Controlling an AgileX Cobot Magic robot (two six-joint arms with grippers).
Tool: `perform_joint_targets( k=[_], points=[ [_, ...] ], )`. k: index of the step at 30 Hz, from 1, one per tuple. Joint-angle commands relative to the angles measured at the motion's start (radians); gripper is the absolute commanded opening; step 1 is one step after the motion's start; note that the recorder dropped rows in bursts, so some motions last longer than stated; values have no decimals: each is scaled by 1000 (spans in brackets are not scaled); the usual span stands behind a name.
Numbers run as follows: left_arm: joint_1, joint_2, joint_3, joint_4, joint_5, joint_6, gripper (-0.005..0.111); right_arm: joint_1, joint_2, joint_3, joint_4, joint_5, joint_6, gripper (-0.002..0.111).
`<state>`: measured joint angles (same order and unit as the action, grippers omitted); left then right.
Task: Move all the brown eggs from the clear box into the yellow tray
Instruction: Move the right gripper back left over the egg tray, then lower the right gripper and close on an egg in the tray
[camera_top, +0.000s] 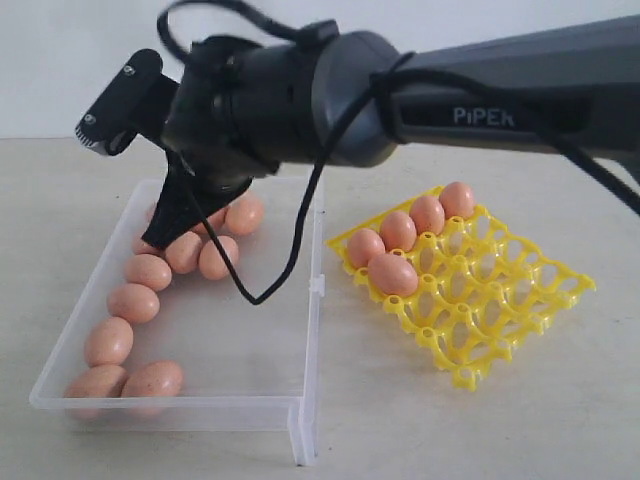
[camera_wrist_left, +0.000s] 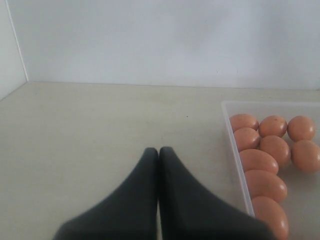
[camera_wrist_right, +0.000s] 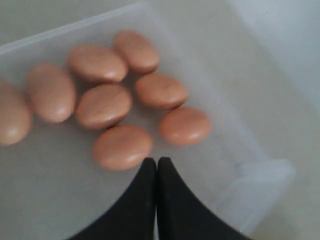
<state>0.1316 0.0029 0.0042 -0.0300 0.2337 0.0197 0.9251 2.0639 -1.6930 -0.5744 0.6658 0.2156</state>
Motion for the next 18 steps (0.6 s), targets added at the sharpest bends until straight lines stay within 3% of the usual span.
perform_joint_targets(
  k=[1,6,13,18],
  points=[
    [-3,-3,-4,-5,-1,1,-4,-64,56,-175,590,262,-341,-1],
    [-3,-3,-4,-5,-1,1,-4,-117,135,-292,592,281,-262,3],
    [-3,-3,-4,-5,-1,1,-4,-143,184,-323,592,162,-31,47],
    [-3,-3,-4,-5,-1,1,-4,-173,233,-323,592,110,205,51]
  ],
)
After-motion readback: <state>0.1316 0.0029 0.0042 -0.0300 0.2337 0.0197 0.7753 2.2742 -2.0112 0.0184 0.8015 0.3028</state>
